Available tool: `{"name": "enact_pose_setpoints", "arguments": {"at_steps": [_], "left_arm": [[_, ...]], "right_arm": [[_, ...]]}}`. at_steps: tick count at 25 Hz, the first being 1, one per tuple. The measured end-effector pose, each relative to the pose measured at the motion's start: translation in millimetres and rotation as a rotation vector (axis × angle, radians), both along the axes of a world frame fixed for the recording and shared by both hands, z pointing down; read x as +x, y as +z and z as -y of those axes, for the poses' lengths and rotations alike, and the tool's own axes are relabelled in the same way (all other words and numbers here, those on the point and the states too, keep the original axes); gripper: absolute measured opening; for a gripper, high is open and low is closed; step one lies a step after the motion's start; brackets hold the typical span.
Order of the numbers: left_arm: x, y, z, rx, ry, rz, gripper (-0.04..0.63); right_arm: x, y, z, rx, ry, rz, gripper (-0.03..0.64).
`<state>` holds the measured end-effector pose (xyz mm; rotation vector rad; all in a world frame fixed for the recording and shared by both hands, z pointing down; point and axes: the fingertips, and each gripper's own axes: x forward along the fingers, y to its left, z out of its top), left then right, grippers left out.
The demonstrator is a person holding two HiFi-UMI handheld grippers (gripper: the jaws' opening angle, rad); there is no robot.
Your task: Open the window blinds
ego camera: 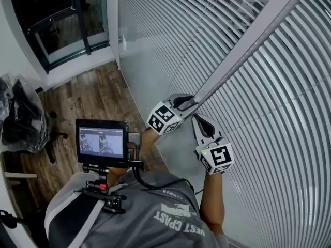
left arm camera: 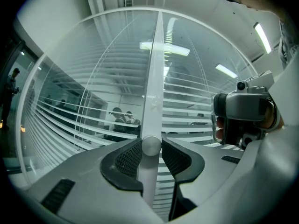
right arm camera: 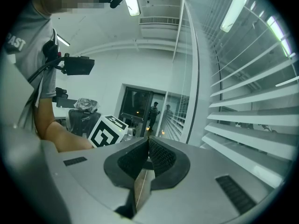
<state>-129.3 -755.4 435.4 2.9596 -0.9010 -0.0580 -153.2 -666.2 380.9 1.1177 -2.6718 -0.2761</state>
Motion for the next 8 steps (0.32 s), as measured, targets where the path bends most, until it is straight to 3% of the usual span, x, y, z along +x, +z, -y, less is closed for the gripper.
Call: {"name": "enact_pose_setpoints", "arguments": {"at_steps": [8], "left_arm": [[-0.4, 6.8, 1.4, 0.006, 0.003, 0.001, 0.126]], "right_arm": [[-1.5, 8.5, 1.9, -0.005, -0.003, 0.003, 0.002]]}}
